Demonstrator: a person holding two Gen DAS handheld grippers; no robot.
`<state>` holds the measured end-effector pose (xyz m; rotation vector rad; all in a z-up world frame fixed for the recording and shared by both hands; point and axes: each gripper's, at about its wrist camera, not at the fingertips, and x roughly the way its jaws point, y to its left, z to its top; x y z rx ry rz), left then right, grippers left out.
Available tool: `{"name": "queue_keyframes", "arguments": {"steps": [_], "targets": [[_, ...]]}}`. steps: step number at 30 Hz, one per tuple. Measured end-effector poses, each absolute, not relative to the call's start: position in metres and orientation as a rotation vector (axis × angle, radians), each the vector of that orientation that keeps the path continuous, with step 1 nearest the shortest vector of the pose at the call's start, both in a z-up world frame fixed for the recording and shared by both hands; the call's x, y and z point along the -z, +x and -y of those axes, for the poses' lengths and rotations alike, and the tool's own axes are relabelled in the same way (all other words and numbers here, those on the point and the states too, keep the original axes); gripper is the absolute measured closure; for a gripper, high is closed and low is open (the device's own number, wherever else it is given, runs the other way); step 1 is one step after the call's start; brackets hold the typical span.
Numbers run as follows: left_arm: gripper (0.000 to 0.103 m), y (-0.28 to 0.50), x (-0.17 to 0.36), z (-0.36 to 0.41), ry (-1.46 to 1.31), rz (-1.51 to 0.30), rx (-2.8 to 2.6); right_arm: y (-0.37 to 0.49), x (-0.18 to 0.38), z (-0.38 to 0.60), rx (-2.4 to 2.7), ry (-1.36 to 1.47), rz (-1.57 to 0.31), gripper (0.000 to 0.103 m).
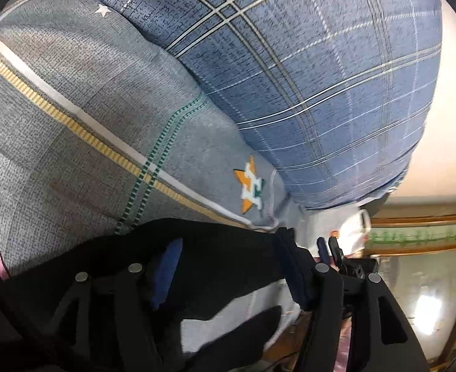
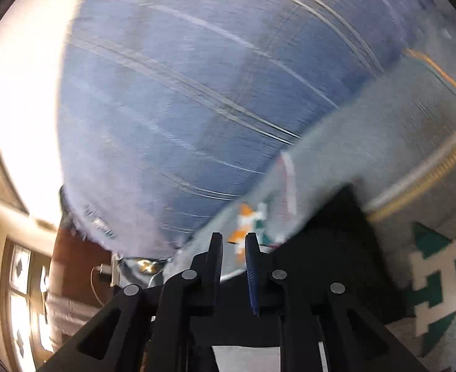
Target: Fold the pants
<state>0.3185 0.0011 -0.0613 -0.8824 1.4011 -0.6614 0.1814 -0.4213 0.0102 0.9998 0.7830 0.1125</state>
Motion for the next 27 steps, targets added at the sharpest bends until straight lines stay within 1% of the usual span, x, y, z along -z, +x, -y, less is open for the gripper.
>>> {"name": "queue_keyframes", "arguments": {"steps": [1,3,6,9,12,16,19,21,23,27], "targets": [[0.039,0.319,0.062,-0.005,-0.918,-1.401,0.666,0.182,-0.015,0.416,-0.143,0.983,-0.764,0.078],[0.037,0.319,0.064,-0.011,-0.982,-1.400,0.672,0.185,-0.022,0.394,-0.186,0.957,-0.742,0.051],[0.035,0.310,0.062,-0.011,-0.985,-1.418,0.663,0.191,-0.028,0.348,-0.262,0.861,-0.775,0.050],[0.035,0.291,0.044,-0.011,-0.931,-1.428,0.683,0.192,-0.034,0.303,-0.372,0.771,-0.818,0.050],[0.035,0.254,0.014,-0.023,-0.792,-1.338,0.672,0.188,-0.037,0.269,-0.430,0.707,-0.850,0.050],[0.034,0.203,-0.001,-0.055,-0.720,-1.266,0.627,0.170,-0.032,0.237,-0.440,0.667,-0.861,0.050],[0.034,0.167,0.011,-0.093,-0.778,-1.244,0.515,0.150,-0.022,0.210,-0.452,0.665,-0.846,0.050],[0.034,0.143,0.024,-0.127,-0.877,-1.220,0.431,0.136,-0.017,0.191,-0.446,0.655,-0.826,0.050],[0.034,0.132,0.031,-0.149,-0.920,-1.201,0.366,0.123,-0.012,0.168,-0.453,0.630,-0.813,0.050],[0.034,0.129,0.024,-0.174,-0.952,-1.130,0.300,0.102,0.001,0.126,-0.488,0.583,-0.866,0.050]]}}
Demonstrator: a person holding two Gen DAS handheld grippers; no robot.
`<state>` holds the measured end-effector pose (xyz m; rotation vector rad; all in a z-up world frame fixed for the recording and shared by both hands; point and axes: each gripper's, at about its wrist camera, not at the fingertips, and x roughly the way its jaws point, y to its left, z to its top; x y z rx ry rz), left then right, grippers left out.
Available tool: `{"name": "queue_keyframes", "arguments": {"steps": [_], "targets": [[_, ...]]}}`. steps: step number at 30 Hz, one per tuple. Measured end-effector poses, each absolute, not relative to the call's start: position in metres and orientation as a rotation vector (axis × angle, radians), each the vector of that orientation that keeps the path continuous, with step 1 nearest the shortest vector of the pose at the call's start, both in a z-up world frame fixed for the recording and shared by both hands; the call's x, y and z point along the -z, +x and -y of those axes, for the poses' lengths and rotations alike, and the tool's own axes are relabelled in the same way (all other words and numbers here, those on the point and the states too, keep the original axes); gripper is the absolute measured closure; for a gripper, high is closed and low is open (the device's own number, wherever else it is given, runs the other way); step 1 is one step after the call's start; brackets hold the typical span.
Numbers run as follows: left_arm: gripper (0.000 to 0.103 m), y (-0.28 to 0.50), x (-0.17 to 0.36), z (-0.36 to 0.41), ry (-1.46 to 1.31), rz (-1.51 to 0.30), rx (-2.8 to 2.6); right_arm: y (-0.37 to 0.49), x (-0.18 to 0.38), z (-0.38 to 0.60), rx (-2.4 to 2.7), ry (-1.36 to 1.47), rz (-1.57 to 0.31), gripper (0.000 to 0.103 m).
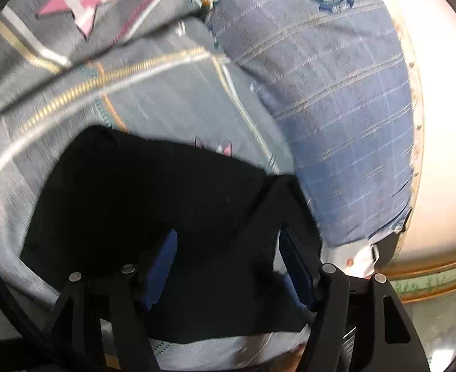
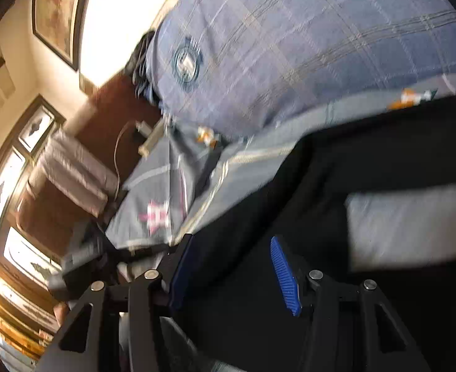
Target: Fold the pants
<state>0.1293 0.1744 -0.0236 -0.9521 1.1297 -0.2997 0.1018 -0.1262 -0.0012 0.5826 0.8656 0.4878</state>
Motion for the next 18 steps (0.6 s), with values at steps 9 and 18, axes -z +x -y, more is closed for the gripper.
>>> {"name": "queue_keyframes", "arguments": {"steps": [9,18], "targets": [[0.034,0.110,0.029,-0.190,-0.838,-1.117,0.262,0.092,0.051,0.059,-0.521,0.627,-1.126,0.050],[0.034,0.116,0.050,-0.204,-0.962,-1.143,0.341,0.119,0.063,0.025,-0.551,0.693,-1.151,0.063]]}}
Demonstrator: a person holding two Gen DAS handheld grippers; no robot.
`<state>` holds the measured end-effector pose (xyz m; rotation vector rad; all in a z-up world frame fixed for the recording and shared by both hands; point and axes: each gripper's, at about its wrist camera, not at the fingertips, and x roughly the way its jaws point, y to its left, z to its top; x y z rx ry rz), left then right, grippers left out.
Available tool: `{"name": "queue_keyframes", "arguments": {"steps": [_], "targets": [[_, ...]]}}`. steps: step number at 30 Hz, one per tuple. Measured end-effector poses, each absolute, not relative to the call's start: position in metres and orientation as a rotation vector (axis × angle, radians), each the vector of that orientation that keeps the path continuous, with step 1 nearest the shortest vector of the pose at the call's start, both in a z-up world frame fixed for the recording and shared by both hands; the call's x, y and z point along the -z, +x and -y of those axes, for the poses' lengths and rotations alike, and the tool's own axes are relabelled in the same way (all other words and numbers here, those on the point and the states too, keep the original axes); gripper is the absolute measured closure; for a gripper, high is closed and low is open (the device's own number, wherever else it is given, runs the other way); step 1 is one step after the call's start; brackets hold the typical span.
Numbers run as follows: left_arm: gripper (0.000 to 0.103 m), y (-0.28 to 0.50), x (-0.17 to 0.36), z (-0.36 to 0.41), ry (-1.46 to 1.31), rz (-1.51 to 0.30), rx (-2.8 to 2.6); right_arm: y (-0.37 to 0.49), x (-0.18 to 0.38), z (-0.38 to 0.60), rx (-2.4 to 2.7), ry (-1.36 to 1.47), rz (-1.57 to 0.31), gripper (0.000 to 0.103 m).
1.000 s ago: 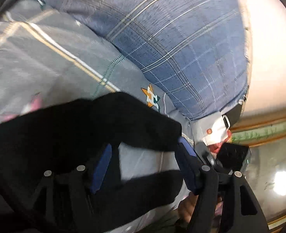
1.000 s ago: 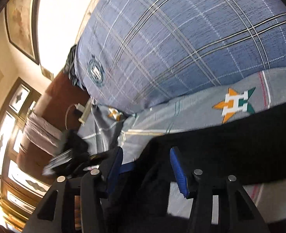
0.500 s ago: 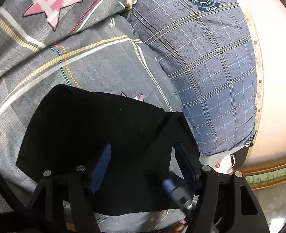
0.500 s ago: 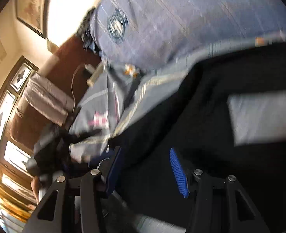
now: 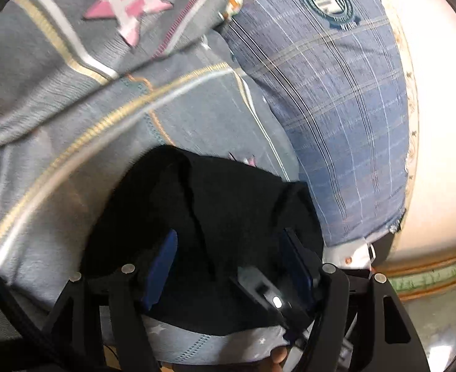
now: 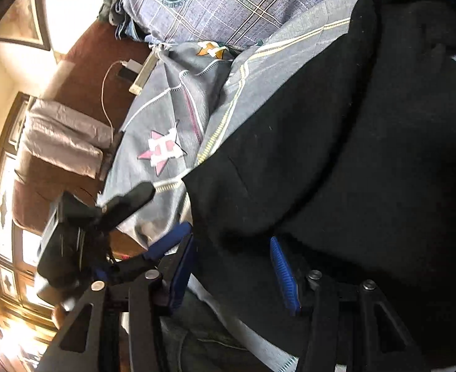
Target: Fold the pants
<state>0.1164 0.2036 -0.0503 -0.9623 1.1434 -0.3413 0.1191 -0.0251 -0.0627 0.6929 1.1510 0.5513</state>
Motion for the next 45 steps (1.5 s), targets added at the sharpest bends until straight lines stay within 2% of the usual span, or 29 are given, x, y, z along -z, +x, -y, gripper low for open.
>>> {"name": "queue_keyframes", "arguments": {"steps": [1,3,11,13,16,18,19,20,21,22,26,29,31,32,33,35,40,45], "targets": [[0.034,0.118,0.052,-0.201,-0.969,-1.157,0.359,0.122,0.062,0.026,-0.543,0.690,-1.151,0.068],[0.034,0.120,0.055,-0.200,-0.997,-1.172,0.392,0.128,0.060,0.025,-0.534,0.680,-1.149,0.089],[0.036,0.134,0.061,-0.184,-0.963,-1.240,0.394,0.144,0.043,0.028,-0.549,0.693,-1.121,0.090],[0.039,0.134,0.064,-0.182,-0.953,-1.262,0.377,0.144,0.043,0.031,-0.532,0.700,-1.128,0.090],[0.053,0.136,0.070,-0.181,-0.958,-1.287,0.335,0.135,0.050,0.048,-0.505,0.728,-1.138,0.089],[0.067,0.136,0.076,-0.182,-0.968,-1.309,0.300,0.133,0.054,0.062,-0.493,0.763,-1.139,0.084],[0.070,0.134,0.078,-0.184,-0.975,-1.313,0.288,0.133,0.055,0.070,-0.489,0.789,-1.132,0.080],[0.077,0.134,0.079,-0.185,-0.974,-1.314,0.276,0.135,0.053,0.077,-0.479,0.805,-1.124,0.066],[0.082,0.134,0.078,-0.185,-0.962,-1.311,0.265,0.138,0.049,0.084,-0.471,0.821,-1.108,0.040],[0.084,0.134,0.077,-0.186,-0.951,-1.304,0.256,0.141,0.047,0.087,-0.468,0.827,-1.096,0.030],[0.095,0.131,0.070,-0.193,-0.988,-1.244,0.272,0.158,0.041,0.092,-0.431,0.808,-1.093,0.029],[0.097,0.131,0.068,-0.203,-1.078,-1.184,0.321,0.169,0.050,0.091,-0.433,0.838,-1.112,0.033],[0.097,0.133,0.070,-0.208,-1.144,-1.168,0.357,0.175,0.061,0.086,-0.388,0.805,-1.172,0.049],[0.098,0.133,0.070,-0.211,-1.155,-1.162,0.352,0.178,0.065,0.083,-0.375,0.789,-1.196,0.066],[0.098,0.136,0.068,-0.214,-1.166,-1.157,0.349,0.180,0.067,0.081,-0.368,0.776,-1.207,0.078],[0.098,0.143,0.061,-0.222,-1.189,-1.142,0.358,0.184,0.068,0.080,-0.347,0.748,-1.215,0.085],[0.098,0.184,0.049,-0.247,-1.263,-1.105,0.348,0.207,0.045,0.082,-0.395,0.770,-1.165,0.086],[0.098,0.215,0.064,-0.251,-1.233,-1.139,0.244,0.250,0.041,0.070,-0.397,0.768,-1.177,0.085]]}}
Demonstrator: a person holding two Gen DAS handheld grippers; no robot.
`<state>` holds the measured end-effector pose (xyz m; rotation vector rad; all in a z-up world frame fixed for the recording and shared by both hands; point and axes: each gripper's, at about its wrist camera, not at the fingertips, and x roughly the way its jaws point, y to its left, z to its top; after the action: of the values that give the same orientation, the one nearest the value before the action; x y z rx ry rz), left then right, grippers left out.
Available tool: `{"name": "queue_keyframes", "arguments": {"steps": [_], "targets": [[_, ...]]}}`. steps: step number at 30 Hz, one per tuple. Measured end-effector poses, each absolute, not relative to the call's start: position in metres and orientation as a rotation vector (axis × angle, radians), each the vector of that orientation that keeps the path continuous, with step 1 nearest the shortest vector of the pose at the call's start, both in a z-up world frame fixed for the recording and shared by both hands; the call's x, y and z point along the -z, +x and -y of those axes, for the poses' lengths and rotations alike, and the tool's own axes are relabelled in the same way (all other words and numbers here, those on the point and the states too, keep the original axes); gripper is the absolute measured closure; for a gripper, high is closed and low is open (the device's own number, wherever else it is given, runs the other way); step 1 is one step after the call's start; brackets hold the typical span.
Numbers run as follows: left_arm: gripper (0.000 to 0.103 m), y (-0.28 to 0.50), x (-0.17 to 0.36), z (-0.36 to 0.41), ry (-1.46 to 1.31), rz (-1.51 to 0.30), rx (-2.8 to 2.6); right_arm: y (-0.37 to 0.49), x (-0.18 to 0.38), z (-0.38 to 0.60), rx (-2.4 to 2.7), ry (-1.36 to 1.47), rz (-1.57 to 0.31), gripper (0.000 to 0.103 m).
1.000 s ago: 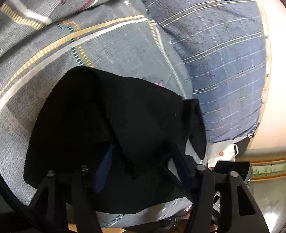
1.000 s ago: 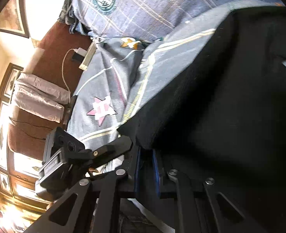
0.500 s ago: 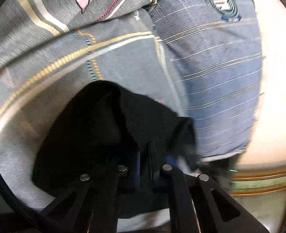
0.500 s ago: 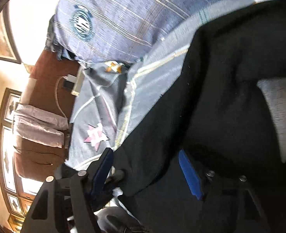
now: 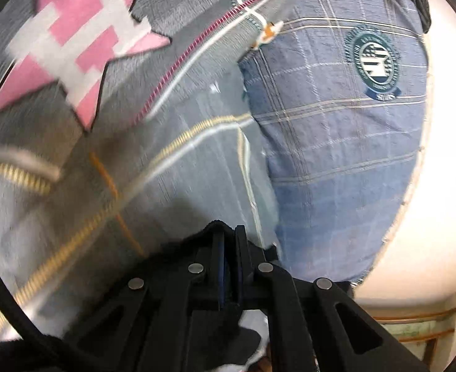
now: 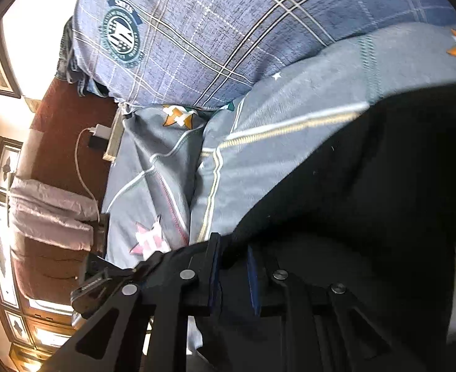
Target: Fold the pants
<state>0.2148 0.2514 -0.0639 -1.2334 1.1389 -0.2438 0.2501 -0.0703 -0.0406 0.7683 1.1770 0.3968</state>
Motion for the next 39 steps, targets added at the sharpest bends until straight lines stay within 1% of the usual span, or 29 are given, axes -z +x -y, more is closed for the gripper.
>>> {"name": "queue_keyframes", "arguments": {"steps": [4,7,8,9,10,11,12,15,20,23,25,26,27,30,33,36,39], "targets": [[0.098,0.223,0.069,-0.257,-1.143,-1.146,0.139,0.263,0.050,0.068,-0.390,0.773,-1.193,0.085],[0.097,0.222,0.074,-0.258,-1.128,-1.161,0.104,0.260,0.053,0.074,-0.383,0.784,-1.161,0.083],[0.093,0.222,0.074,-0.259,-1.130,-1.159,0.101,0.256,0.051,0.077,-0.381,0.784,-1.135,0.078],[0.082,0.220,0.075,-0.263,-1.154,-1.145,0.101,0.254,0.050,0.079,-0.375,0.778,-1.122,0.069],[0.074,0.221,0.074,-0.265,-1.172,-1.129,0.096,0.252,0.048,0.081,-0.365,0.772,-1.116,0.064],[0.061,0.218,0.072,-0.268,-1.186,-1.106,0.093,0.249,0.046,0.083,-0.364,0.773,-1.105,0.050],[0.059,0.215,0.068,-0.272,-1.196,-1.072,0.100,0.245,0.043,0.087,-0.372,0.789,-1.079,0.038],[0.059,0.212,0.054,-0.273,-1.152,-1.009,0.111,0.237,0.035,0.095,-0.367,0.789,-1.040,0.038],[0.059,0.215,0.046,-0.261,-1.068,-1.020,0.117,0.203,0.024,0.108,-0.373,0.771,-1.028,0.038],[0.059,0.204,0.018,-0.255,-0.952,-0.928,0.149,0.173,0.021,0.117,-0.342,0.722,-1.027,0.038],[0.053,0.196,-0.003,-0.242,-0.848,-0.859,0.197,0.154,0.018,0.126,-0.331,0.706,-1.018,0.038],[0.048,0.194,-0.009,-0.234,-0.798,-0.848,0.212,0.145,0.015,0.130,-0.334,0.700,-1.010,0.038],[0.048,0.192,-0.013,-0.224,-0.741,-0.847,0.234,0.134,0.010,0.134,-0.336,0.681,-1.000,0.038],[0.048,0.202,-0.006,-0.191,-0.601,-0.949,0.293,0.117,0.002,0.137,-0.328,0.612,-0.999,0.038],[0.048,0.221,0.015,-0.167,-0.506,-1.074,0.261,0.111,-0.003,0.139,-0.334,0.546,-1.007,0.038],[0.048,0.240,0.041,-0.163,-0.482,-1.172,0.192,0.118,-0.003,0.143,-0.326,0.506,-1.016,0.038],[0.050,0.258,0.061,-0.165,-0.460,-1.224,0.122,0.136,0.002,0.147,-0.313,0.458,-1.022,0.038]]}}
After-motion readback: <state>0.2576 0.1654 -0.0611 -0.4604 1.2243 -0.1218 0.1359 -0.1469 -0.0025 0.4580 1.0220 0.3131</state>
